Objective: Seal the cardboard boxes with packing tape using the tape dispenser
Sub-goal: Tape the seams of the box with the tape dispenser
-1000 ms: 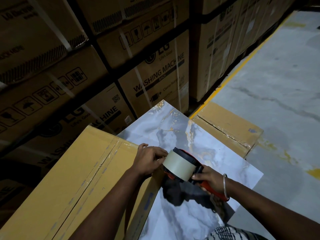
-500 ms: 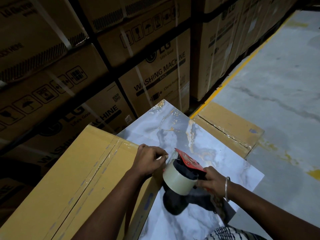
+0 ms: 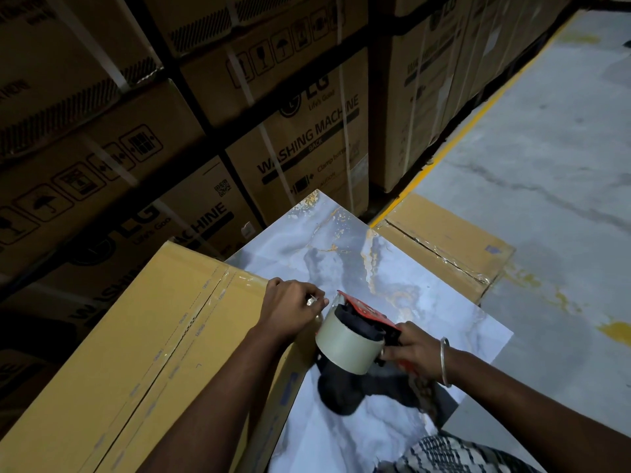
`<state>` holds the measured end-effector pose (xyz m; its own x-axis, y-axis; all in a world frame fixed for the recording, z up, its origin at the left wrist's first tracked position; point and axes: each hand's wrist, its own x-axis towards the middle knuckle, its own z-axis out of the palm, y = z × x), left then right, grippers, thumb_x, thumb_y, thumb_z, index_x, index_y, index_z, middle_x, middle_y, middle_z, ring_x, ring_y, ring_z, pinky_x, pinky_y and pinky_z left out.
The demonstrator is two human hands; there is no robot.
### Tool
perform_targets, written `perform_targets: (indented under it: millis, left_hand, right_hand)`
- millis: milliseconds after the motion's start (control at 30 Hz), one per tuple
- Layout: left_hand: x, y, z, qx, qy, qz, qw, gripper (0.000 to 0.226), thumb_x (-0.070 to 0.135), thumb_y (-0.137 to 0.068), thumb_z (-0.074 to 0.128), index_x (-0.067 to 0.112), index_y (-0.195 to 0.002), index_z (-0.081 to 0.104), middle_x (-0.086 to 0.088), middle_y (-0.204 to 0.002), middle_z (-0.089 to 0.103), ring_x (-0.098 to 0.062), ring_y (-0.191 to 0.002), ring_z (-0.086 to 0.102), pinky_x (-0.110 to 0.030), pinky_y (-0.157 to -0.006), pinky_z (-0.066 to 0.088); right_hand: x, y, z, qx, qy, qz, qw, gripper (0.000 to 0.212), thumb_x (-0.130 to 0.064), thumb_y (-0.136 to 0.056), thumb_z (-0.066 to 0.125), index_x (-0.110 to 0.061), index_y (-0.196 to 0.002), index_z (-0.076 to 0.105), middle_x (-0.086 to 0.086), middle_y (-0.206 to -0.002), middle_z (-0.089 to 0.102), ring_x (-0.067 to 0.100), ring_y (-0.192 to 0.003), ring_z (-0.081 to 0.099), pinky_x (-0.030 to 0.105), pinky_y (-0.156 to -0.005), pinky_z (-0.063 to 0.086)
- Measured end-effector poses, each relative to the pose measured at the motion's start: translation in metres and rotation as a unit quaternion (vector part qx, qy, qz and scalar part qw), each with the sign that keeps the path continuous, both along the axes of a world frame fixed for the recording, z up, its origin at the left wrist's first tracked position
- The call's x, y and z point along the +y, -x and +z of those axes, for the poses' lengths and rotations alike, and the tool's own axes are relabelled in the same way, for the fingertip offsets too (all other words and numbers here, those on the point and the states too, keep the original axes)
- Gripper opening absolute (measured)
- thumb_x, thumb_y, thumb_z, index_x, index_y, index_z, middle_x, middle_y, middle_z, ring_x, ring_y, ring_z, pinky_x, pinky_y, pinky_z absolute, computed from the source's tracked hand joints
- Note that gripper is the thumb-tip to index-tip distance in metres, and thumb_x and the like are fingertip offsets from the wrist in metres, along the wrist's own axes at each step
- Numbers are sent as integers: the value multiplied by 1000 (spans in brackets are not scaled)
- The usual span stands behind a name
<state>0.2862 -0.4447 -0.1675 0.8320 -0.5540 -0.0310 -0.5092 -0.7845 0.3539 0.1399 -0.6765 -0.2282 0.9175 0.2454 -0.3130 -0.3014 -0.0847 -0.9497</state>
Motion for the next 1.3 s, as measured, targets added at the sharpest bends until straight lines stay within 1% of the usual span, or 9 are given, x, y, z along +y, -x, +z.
perform_targets:
  millis: [67, 300, 433, 567, 667, 733, 900, 1033, 1300]
  left_hand:
    - [2, 3, 3, 18, 37, -14, 999, 39, 56, -86, 46, 36, -99, 77, 15, -89, 74, -1, -86, 61, -35, -90, 29]
    - [4, 8, 8, 34, 147, -37, 988, 27, 53, -88, 53, 41, -98, 76, 23, -95, 74, 2, -94, 63, -31, -88, 25]
    - [9, 8, 3, 61, 151, -40, 986, 17, 40, -90, 64, 39, -99, 78, 29, -100, 72, 6, -98, 63, -32, -97, 24]
    - [8, 8, 2, 46, 98, -1, 994, 14, 38, -89, 66, 31, -91, 78, 18, -98, 75, 3, -87, 65, -37, -109, 22]
    - [1, 8, 2, 32, 48, 25, 998, 22, 41, -83, 55, 27, -82, 72, 15, -91, 72, -1, -79, 64, -40, -116, 17]
    - [-2, 9, 3, 17, 2, 38, 999, 21, 40, -81, 52, 24, -77, 65, 13, -84, 65, -5, -80, 61, -42, -118, 12]
    - [-7, 12, 4, 3, -63, 73, 995, 15, 35, -84, 54, 21, -84, 51, 11, -88, 53, -13, -87, 56, -52, -120, 10]
    - [-24, 21, 10, 2, -70, 143, 987, 19, 27, -87, 53, 20, -103, 44, 4, -104, 54, -21, -101, 56, -50, -120, 12]
    - [-36, 55, 8, 25, -42, 177, 983, 34, 15, -81, 50, 27, -112, 46, 7, -76, 66, -16, -90, 62, -43, -120, 14]
  right_hand:
    - [3, -3, 2, 9, -4, -4, 1000, 39, -49, -71, 83, -14, -87, 76, 8, -71, 69, 21, -68, 59, 37, -65, 44]
    - [7, -13, 19, 43, -28, -7, 999, 9, -11, -84, 75, -5, -78, 71, -7, -61, 67, 4, -52, 55, 16, -57, 39]
    - [5, -14, 4, 86, -37, -87, 992, 58, -53, -59, 90, -4, -86, 76, 20, -80, 70, 28, -73, 56, 36, -69, 40]
    - [-16, -9, -3, 104, 47, -128, 985, 39, -50, -69, 85, -12, -75, 78, 28, -71, 60, 26, -64, 51, 35, -63, 38]
    - [-22, -12, -2, 90, 94, -146, 981, 21, -26, -89, 77, -15, -71, 75, 2, -56, 59, 16, -52, 51, 29, -58, 36]
    - [-25, -17, -2, 56, 194, -122, 972, 21, -34, -93, 72, -26, -74, 74, -14, -53, 63, 0, -52, 55, 20, -58, 37]
    - [-31, -28, -12, 26, 434, -58, 899, 44, -70, -89, 57, -31, -102, 72, 1, -92, 73, 24, -85, 68, 33, -68, 53]
    - [-29, -30, -19, 24, 491, -61, 869, 49, -69, -93, 50, -27, -111, 69, 4, -107, 74, 30, -95, 69, 32, -68, 49]
    - [-21, -26, -29, 10, 538, -62, 840, 46, -60, -98, 47, -20, -114, 63, 6, -111, 72, 31, -97, 69, 35, -73, 53]
